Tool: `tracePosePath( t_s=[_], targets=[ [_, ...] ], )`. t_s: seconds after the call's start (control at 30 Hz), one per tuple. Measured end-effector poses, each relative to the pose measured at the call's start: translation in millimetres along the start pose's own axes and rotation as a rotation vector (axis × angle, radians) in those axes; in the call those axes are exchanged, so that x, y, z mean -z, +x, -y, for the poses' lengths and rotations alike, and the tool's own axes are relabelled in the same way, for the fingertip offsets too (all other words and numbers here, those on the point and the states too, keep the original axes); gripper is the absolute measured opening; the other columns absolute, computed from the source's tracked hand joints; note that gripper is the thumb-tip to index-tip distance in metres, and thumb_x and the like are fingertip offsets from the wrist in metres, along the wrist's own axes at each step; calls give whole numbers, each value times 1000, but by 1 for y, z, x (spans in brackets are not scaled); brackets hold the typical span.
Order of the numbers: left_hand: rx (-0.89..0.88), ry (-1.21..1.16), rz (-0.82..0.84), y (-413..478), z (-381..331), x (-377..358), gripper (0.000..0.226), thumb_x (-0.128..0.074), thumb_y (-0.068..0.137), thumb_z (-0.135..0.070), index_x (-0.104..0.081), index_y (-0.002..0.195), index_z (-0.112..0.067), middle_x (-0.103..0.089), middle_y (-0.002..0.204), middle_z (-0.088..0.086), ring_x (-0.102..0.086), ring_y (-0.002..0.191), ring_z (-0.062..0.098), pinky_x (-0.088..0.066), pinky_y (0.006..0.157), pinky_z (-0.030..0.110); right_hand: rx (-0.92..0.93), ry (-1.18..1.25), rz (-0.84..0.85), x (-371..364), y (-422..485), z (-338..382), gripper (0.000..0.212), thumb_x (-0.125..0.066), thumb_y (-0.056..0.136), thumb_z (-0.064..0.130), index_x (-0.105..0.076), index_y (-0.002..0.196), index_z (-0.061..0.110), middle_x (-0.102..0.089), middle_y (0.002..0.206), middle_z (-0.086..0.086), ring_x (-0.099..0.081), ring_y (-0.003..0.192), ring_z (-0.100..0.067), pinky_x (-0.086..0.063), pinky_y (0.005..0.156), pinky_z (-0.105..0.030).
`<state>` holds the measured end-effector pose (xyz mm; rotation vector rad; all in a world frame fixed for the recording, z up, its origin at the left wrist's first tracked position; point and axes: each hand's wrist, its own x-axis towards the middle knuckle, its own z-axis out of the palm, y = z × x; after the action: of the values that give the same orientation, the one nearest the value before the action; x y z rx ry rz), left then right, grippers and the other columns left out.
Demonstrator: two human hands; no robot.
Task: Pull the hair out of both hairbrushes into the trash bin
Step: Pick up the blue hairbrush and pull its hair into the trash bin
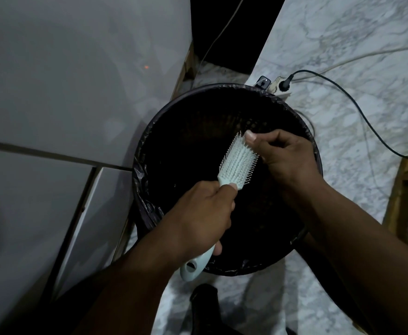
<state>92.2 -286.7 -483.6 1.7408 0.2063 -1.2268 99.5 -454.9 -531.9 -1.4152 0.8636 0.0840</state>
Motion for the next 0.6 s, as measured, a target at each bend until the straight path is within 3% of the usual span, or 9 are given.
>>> tracePosePath(
  t_s=[0.1, 0.2, 0.23, 0.3, 0.33, 0.4, 0.53, 0.6],
  targets=[
    [-6, 14, -9, 2, 2, 0, 40, -45, 102, -38, -54, 71, -14, -44, 43, -9, -45, 35, 13, -40, 38, 23, -147, 190, -4, -1, 1, -4, 16, -77, 85, 15, -67, 76, 6, -75, 78, -6, -71, 72, -13, -59, 75, -29],
    [-2, 61, -25, 4, 5, 1, 39, -46, 101, -41, -56, 73, -15, -46, 43, -8, -51, 37, 15, -44, 43, 26, -333, 298, -9, -4, 3, -6, 28, -71, 91, 26, -69, 103, 1, -75, 92, -11, -70, 82, -23, -60, 85, -44],
    [-1, 66, -33, 5, 7, 1, 39, -45, 101, -42, -56, 74, -16, -47, 43, -8, -52, 38, 15, -45, 43, 27, -380, 284, -18, -4, 5, -8, 31, -66, 94, 30, -68, 107, 2, -75, 90, -9, -71, 78, -23, -62, 80, -44],
    [-9, 74, -61, 7, 8, 3, 37, -44, 101, -40, -57, 76, -17, -49, 41, -7, -53, 38, 14, -45, 43, 27, -430, 231, -78, -2, 8, -10, 31, -56, 100, 36, -62, 91, 7, -73, 65, -4, -70, 53, -15, -59, 54, -29],
    [-17, 84, -85, 8, 9, 3, 36, -44, 101, -39, -58, 77, -16, -50, 40, -7, -53, 38, 14, -45, 42, 27, -419, 180, -145, 0, 11, -9, 36, -52, 102, 37, -58, 81, 9, -67, 54, -5, -64, 41, -13, -52, 43, -21],
    [-26, 128, -117, 7, 10, 1, 36, -44, 101, -38, -59, 78, -15, -51, 39, -8, -53, 36, 12, -46, 42, 27, -322, -35, -245, 8, 15, -14, 43, -52, 102, 38, -55, 69, 10, -53, 48, -6, -50, 32, -13, -40, 35, -14],
    [11, 180, -143, 10, 3, 7, 36, -43, 100, -37, -59, 78, -14, -53, 42, -7, -53, 33, 12, -49, 43, 27, -215, -288, -109, 1, 19, -20, 20, -66, 94, 19, -61, 75, 14, -62, 67, -9, -58, 50, -16, -49, 53, -28],
    [-30, 237, -196, -31, -8, 9, 35, -42, 100, -38, -59, 81, -14, -58, 50, -3, -56, 34, 12, -50, 43, 27, -111, -358, -59, -2, -13, 10, 15, -71, 89, 14, -66, 75, 15, -68, 65, -6, -62, 46, -11, -50, 51, -24]
  ],
)
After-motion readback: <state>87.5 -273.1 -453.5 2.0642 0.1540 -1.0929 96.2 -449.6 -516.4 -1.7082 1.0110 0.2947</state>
